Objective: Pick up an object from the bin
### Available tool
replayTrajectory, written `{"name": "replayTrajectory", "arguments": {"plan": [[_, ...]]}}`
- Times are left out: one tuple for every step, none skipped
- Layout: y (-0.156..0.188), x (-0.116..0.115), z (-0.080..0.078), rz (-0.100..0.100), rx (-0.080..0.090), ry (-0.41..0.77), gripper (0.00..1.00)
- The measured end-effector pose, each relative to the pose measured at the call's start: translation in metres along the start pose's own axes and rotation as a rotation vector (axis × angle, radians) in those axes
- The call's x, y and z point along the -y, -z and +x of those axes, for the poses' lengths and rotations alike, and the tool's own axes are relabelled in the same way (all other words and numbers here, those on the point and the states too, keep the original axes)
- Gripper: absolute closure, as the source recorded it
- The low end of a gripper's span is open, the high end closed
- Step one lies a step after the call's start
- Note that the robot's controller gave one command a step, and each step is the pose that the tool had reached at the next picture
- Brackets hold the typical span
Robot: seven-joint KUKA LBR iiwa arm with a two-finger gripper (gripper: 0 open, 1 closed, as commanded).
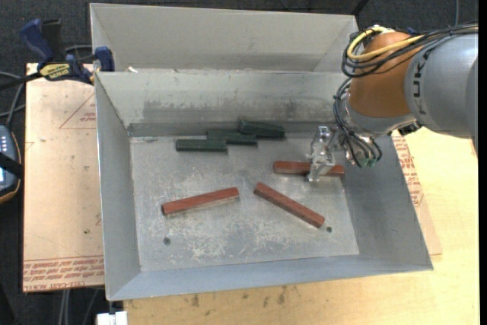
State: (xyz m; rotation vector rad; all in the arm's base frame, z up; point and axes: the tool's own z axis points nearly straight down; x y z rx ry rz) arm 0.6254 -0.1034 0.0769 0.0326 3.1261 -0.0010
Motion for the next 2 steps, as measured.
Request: {"name": "replayTrajectory", "arguments": {"plan": [[0.000,0.000,0.000,0.000,0.000,0.000,1.00],[0.161,-0.016,-0.012,-0.001,-0.014,-0.006,1.00]]}}
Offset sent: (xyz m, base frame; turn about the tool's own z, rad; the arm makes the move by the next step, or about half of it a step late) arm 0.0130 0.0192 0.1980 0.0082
